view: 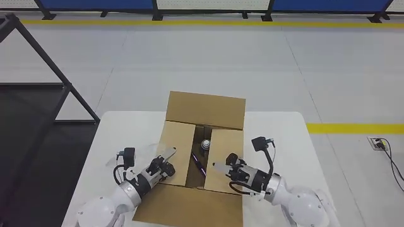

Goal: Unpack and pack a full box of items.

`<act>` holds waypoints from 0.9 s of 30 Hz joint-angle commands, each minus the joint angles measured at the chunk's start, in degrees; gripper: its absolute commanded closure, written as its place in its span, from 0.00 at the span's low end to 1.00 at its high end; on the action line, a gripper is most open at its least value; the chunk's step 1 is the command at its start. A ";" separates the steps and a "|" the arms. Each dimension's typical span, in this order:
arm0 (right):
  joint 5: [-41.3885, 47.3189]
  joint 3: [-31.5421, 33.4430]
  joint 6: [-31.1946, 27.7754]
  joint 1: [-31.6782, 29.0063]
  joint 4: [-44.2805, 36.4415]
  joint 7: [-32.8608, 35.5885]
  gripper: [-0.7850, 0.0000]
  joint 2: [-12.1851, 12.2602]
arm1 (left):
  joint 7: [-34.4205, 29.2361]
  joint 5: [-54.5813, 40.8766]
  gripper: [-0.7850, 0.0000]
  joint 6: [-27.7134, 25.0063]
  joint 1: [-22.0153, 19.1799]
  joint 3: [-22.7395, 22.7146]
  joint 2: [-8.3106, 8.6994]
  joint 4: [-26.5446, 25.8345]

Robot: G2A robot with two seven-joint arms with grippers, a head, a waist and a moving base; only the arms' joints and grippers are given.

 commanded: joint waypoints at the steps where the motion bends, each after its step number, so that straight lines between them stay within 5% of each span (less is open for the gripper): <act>1: 0.45 0.25 -0.58 -0.38 -0.49 0.29 0.00 0.20 | 0.13 -0.71 0.00 -0.55 0.20 -0.45 0.00 -0.33; 11: 3.23 3.02 -6.49 -3.68 -4.79 5.65 0.00 1.77 | -0.20 -7.29 0.00 -3.28 3.71 -6.15 0.24 -5.60; 18: 11.19 8.40 -12.37 -8.75 -9.48 15.13 0.00 3.60 | -2.11 -14.13 0.00 -6.34 7.10 -14.44 0.65 -9.59; 22: 10.60 14.35 -3.54 -12.67 -10.91 2.86 0.00 3.72 | -3.74 -20.06 0.00 -9.64 9.99 -21.79 0.85 -8.64; 27: 10.60 14.35 -3.54 -12.67 -10.91 2.86 0.00 3.72 | -8.70 -22.27 0.00 -13.50 14.29 -31.36 1.41 -3.14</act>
